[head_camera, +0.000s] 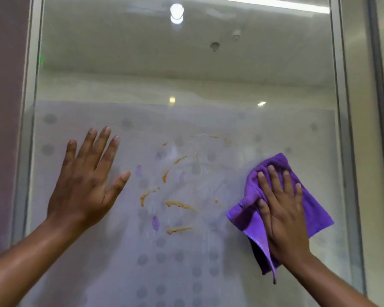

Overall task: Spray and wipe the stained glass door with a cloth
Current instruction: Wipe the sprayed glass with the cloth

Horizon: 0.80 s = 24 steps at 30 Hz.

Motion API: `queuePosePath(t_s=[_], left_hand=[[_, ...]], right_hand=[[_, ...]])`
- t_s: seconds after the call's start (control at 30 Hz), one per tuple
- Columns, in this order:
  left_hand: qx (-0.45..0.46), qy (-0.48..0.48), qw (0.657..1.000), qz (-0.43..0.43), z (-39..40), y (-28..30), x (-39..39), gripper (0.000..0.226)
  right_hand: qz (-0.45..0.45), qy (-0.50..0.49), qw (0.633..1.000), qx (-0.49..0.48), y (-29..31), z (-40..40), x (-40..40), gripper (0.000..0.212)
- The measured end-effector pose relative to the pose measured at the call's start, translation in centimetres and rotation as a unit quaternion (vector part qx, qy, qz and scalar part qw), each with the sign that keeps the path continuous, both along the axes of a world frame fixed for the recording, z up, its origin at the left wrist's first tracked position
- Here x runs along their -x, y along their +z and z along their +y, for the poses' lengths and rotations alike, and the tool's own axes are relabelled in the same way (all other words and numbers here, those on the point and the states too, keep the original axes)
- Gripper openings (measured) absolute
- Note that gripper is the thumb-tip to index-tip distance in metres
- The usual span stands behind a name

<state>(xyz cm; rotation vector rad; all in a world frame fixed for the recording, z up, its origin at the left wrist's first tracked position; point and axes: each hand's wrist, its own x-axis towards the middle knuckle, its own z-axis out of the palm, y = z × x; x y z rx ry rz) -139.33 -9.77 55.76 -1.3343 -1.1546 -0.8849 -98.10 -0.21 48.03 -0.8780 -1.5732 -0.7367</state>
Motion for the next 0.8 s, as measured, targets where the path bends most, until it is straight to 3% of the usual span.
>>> queuePosePath(t_s=[0.2,0.33,0.57,0.8], left_hand=[[-0.006,-0.003,1.0,0.004,-0.1,0.0,-0.2,0.077],[-0.008,-0.004,1.0,0.01,0.0,0.0,-0.1,0.077],[-0.016,-0.009,1.0,0.013,-0.1,-0.1,-0.2,0.077],[-0.018,-0.012,1.0,0.02,0.1,-0.1,0.0,0.076]], right_hand=[[-0.018,-0.021,1.0,-0.005,9.9,0.4,-0.7,0.057],[0.022,-0.013,1.0,0.007,14.3,0.4,0.0,0.057],[0.095,0.017,0.995,0.013,9.0,-0.1,2.0,0.062],[0.093,-0.001,0.995,0.022,-1.9,-0.9,3.5,0.06]])
